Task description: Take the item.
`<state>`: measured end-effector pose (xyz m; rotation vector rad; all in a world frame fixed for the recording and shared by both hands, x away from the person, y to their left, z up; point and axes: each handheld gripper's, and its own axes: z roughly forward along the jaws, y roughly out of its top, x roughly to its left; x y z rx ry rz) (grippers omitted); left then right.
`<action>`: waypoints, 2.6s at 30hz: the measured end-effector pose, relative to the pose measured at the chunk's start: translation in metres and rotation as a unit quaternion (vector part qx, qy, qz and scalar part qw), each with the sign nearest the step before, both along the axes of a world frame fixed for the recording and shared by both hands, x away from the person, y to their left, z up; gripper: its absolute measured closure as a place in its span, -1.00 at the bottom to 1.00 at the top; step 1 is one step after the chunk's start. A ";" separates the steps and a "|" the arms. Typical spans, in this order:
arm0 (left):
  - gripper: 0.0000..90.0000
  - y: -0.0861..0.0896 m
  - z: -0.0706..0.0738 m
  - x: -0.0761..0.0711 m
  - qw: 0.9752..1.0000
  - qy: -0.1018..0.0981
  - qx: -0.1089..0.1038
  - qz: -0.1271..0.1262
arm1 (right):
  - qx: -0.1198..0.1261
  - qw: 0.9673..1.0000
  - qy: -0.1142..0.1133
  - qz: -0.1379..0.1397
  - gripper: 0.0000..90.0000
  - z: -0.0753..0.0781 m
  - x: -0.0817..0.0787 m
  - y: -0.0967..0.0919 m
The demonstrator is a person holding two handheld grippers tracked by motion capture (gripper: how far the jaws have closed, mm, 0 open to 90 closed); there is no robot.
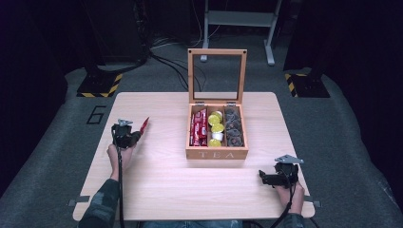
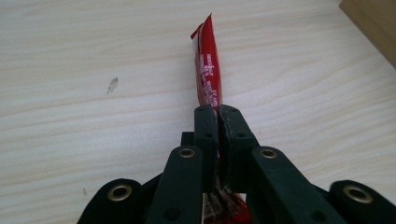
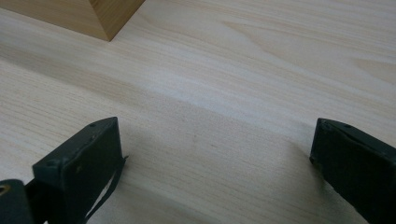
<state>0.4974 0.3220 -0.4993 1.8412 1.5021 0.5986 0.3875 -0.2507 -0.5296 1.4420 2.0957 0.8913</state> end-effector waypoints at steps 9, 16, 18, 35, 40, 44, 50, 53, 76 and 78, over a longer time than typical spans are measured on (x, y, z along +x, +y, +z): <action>0.89 0.002 -0.005 0.001 1.000 0.008 0.003 0.002 | 0.000 1.000 0.000 -0.001 -0.97 0.000 0.000 0.000; 0.80 0.002 -0.007 0.002 1.000 0.012 0.013 0.002 | -0.002 1.000 -0.002 -0.001 -0.97 0.000 0.000 0.000; 0.74 0.003 -0.007 0.002 1.000 0.013 0.011 0.002 | -0.001 1.000 -0.002 0.000 -0.97 0.000 0.000 0.000; -0.48 -0.001 0.018 -0.014 0.999 -0.007 -0.009 -0.047 | -0.001 1.000 -0.002 0.000 -0.96 0.000 0.000 0.000; -0.67 -0.002 0.029 -0.027 0.998 -0.028 0.006 -0.055 | -0.001 1.000 -0.002 0.000 -0.96 0.000 0.000 0.000; -0.74 0.000 0.034 -0.039 0.997 -0.031 0.014 -0.063 | -0.001 1.000 -0.002 0.000 -0.96 0.000 0.000 0.000; -0.85 0.008 0.044 -0.057 0.997 -0.044 0.014 -0.066 | -0.001 1.000 -0.002 0.000 -0.96 0.000 0.000 0.000; -0.86 0.011 0.046 -0.067 0.996 -0.047 0.018 -0.069 | -0.001 1.000 -0.002 0.000 -0.96 0.000 0.000 0.000; -0.86 0.056 0.011 -0.130 0.998 -0.035 0.032 -0.044 | -0.001 1.000 -0.002 -0.002 -0.96 0.000 0.000 0.000; -0.86 0.058 0.005 -0.132 0.998 -0.029 0.036 -0.043 | 0.000 1.000 -0.002 -0.003 -0.96 0.000 0.000 0.000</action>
